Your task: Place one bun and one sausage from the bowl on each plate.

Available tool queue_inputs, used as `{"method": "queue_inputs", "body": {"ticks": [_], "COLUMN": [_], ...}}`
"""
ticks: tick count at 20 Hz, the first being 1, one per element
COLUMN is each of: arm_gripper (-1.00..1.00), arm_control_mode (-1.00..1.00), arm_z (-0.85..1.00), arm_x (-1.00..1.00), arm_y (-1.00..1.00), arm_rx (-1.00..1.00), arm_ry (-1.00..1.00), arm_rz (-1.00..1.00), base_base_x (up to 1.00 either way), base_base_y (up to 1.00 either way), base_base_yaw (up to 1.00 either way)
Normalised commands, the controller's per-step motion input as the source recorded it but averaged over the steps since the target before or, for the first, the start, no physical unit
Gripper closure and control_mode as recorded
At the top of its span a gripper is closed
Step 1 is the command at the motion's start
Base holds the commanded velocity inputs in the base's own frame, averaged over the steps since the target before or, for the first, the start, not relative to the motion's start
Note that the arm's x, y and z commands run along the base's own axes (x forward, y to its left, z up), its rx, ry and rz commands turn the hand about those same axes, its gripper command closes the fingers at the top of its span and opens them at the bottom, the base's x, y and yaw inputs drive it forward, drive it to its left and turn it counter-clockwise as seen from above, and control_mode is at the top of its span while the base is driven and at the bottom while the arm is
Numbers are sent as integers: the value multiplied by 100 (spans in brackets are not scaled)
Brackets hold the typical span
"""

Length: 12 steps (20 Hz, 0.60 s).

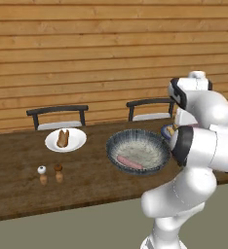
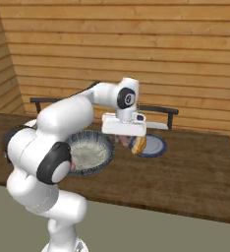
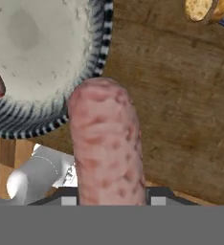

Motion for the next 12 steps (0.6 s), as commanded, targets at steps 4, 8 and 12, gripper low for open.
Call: {"method": "queue_inputs", "body": {"ticks": [4,8,12], "arm_gripper": [100,100,100], "arm_control_mode": [-100,-100,-100], "arm_z": [-26,0,0], "arm_x": [39,59,67], "arm_y": [-39,-41,-52], "arm_rx": [23,26,27], "arm_ry": [-23,-8,-2], "arm_rz": [-10,-16,-20], "base_base_x": [0,0,0], "base_base_y": [0,0,0], "base_base_yaw": [0,0,0]}}
